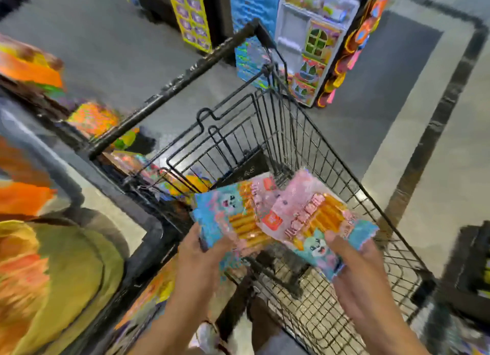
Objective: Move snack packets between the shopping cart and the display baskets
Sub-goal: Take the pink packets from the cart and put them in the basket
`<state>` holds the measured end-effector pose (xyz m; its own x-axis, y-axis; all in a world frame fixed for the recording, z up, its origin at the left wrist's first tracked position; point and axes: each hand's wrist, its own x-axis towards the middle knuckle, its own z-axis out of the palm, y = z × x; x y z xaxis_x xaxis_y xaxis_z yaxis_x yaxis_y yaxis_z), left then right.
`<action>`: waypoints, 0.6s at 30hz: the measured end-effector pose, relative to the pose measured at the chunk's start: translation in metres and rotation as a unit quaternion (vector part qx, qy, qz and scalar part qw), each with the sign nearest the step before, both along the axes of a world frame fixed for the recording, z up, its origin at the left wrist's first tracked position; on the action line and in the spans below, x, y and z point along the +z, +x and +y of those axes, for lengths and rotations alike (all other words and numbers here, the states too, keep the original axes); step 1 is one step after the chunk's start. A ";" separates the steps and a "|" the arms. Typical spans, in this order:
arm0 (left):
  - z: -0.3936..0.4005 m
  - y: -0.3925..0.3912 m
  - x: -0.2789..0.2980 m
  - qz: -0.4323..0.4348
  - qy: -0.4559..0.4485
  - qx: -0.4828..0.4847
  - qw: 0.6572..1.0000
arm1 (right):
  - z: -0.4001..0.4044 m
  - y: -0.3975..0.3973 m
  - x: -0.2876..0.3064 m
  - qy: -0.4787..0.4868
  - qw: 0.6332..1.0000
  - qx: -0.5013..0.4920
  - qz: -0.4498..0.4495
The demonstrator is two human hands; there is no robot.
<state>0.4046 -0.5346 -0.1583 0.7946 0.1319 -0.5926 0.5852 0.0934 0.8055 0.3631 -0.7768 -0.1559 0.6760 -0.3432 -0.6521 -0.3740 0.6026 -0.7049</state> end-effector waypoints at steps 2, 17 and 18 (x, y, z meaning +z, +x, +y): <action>0.027 -0.011 0.040 -0.035 -0.007 0.016 0.999 | 0.016 -0.003 0.038 -0.009 0.999 0.018 -0.035; 0.270 -0.252 0.210 -0.200 0.127 0.221 0.946 | 0.244 -0.108 0.209 -0.087 0.952 0.229 -0.185; 0.287 -0.274 0.214 -0.195 0.146 0.235 0.941 | 0.265 -0.121 0.213 -0.079 0.945 0.246 -0.202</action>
